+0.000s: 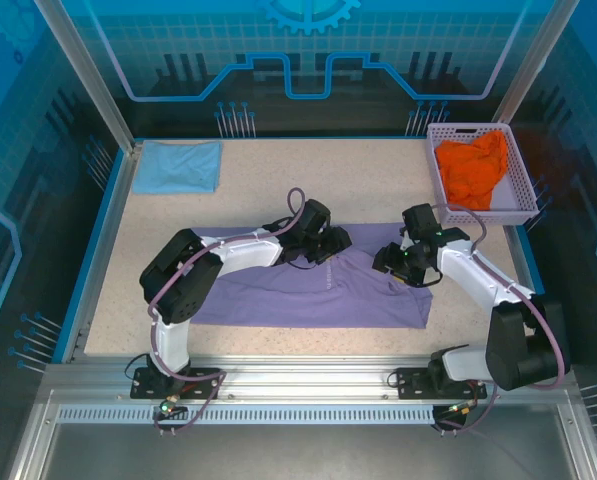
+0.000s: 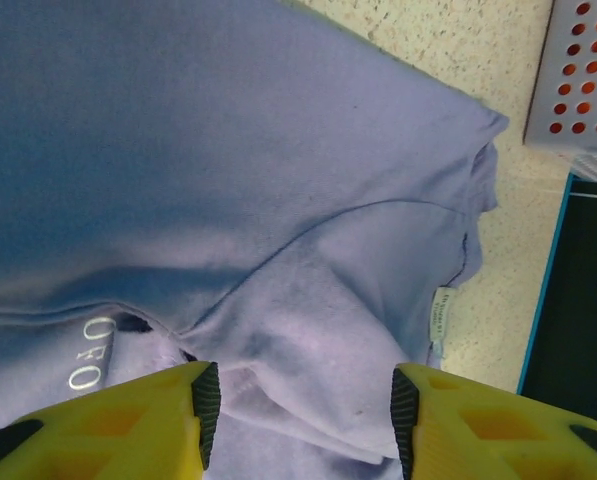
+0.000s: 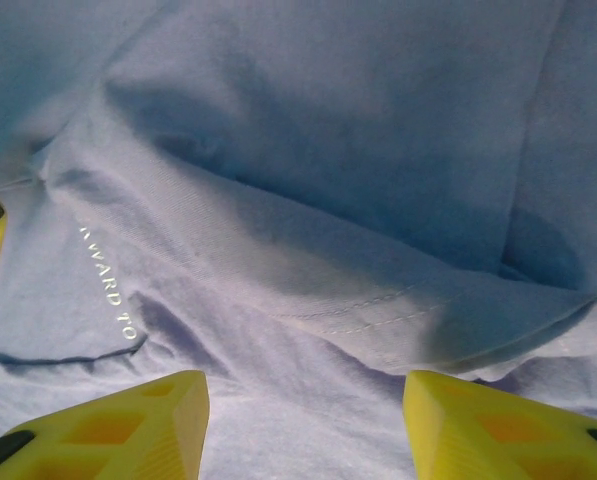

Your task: Fold and stack the t-shirts

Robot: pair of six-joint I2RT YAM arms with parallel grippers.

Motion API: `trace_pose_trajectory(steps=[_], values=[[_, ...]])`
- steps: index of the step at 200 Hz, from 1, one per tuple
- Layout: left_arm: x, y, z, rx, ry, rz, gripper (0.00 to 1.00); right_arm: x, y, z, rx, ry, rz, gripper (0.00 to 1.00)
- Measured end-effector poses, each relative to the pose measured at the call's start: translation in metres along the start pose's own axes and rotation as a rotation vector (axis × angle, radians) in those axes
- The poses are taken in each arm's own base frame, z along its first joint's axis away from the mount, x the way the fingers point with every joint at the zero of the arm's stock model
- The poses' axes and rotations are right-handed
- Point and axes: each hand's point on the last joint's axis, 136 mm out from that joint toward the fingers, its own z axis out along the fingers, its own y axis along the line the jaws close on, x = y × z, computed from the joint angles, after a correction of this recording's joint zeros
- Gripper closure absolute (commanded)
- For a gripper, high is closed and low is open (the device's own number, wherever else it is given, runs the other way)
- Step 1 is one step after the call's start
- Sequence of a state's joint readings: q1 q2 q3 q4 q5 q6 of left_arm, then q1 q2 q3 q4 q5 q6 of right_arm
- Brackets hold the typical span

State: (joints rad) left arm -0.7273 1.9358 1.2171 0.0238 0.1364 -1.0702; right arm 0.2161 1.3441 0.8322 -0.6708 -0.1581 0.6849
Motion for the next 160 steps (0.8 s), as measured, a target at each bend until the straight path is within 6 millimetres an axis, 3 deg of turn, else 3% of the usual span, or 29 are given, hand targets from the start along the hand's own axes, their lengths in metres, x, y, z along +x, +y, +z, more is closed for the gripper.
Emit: trace_pose_trajectory(steps=[38, 74, 93, 116, 160], values=[[0.000, 0.008, 0.013, -0.005, 0.002, 0.049, 0.48, 0.005, -0.011, 0.019, 0.065, 0.054, 0.020, 0.48], [-0.003, 0.002, 0.015, 0.037, -0.019, 0.111, 0.44, 0.003, -0.016, 0.031, 0.119, 0.082, 0.031, 0.55], [-0.002, 0.004, 0.016, 0.051, -0.027, 0.139, 0.43, -0.004, -0.013, 0.034, 0.126, 0.076, 0.033, 0.64], [-0.001, 0.008, 0.017, 0.053, -0.029, 0.174, 0.43, -0.011, -0.010, 0.033, 0.135, 0.055, 0.022, 0.86], [-0.001, 0.011, 0.018, 0.045, -0.044, 0.221, 0.41, -0.021, -0.001, 0.027, 0.125, 0.026, 0.026, 1.00]])
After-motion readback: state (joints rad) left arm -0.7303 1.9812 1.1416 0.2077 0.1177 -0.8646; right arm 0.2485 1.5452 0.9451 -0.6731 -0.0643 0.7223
